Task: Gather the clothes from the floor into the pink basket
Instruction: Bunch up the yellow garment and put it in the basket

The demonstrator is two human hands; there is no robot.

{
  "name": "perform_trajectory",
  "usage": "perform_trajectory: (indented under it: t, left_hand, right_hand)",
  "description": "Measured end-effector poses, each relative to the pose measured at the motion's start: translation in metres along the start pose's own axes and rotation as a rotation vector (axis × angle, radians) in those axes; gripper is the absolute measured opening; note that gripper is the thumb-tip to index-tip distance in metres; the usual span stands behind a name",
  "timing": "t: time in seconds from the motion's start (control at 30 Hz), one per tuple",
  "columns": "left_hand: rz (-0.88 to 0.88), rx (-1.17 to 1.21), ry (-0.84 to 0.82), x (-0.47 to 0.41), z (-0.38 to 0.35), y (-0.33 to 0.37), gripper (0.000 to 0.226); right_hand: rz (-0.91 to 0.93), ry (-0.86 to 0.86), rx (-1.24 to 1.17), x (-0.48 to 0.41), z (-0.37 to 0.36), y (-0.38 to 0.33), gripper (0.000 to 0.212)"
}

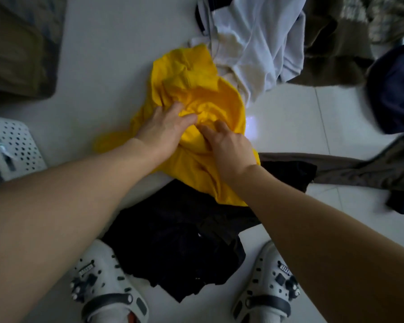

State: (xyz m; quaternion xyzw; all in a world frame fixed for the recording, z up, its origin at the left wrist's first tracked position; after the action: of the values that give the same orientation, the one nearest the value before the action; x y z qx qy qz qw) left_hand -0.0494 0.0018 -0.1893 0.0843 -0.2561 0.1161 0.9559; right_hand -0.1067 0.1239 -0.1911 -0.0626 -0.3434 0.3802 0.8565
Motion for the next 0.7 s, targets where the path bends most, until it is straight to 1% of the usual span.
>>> perform_trajectory:
  t: [0.1, 0.2, 0.3, 0.37, 0.43, 0.53, 0.63, 0.7]
  left_hand:
    - [-0.017, 0.014, 0.081, 0.044, 0.043, 0.007, 0.047]
    - [-0.044, -0.025, 0.141, 0.083, 0.105, 0.025, 0.045]
    - [-0.075, -0.064, 0.237, 0.107, 0.185, 0.048, 0.041]
    - [-0.114, -0.076, 0.284, 0.117, 0.241, 0.067, 0.048]
    - [-0.167, -0.114, 0.341, 0.126, 0.308, 0.094, 0.054]
    - [-0.239, -0.156, 0.429, 0.136, 0.402, 0.141, 0.055]
    - [-0.342, -0.199, 0.514, 0.153, 0.493, 0.21, 0.056]
    - [-0.416, -0.203, 0.541, 0.173, 0.545, 0.261, 0.057]
  right_hand:
    - [-0.006, 0.06, -0.025, 0.041, 0.033, -0.02, 0.056]
    - [0.002, 0.173, -0.097, 0.089, 0.084, -0.036, 0.054]
    - [0.002, 0.255, -0.117, 0.131, 0.152, -0.044, 0.06]
    - [-0.002, 0.305, -0.112, 0.159, 0.206, -0.044, 0.064]
    - [-0.012, 0.374, -0.097, 0.192, 0.271, -0.037, 0.065]
    - [-0.031, 0.509, -0.083, 0.244, 0.358, -0.023, 0.065]
    - [-0.09, 0.635, -0.06, 0.318, 0.443, -0.003, 0.063]
    - [-0.165, 0.673, -0.031, 0.375, 0.49, 0.012, 0.062]
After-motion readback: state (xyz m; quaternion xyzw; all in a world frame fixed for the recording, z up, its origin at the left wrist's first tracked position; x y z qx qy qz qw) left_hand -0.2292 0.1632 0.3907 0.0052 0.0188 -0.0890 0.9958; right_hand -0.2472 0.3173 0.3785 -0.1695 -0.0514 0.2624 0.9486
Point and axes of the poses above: each hand's wrist, its own x-axis away from the middle knuckle, its own z-axis out of the back of the hand, y = z × x, the point moved 5 cm from there along -x, towards the middle knuckle, and after that the axes turned 11 degrees about -x, right-handed, at the moved point
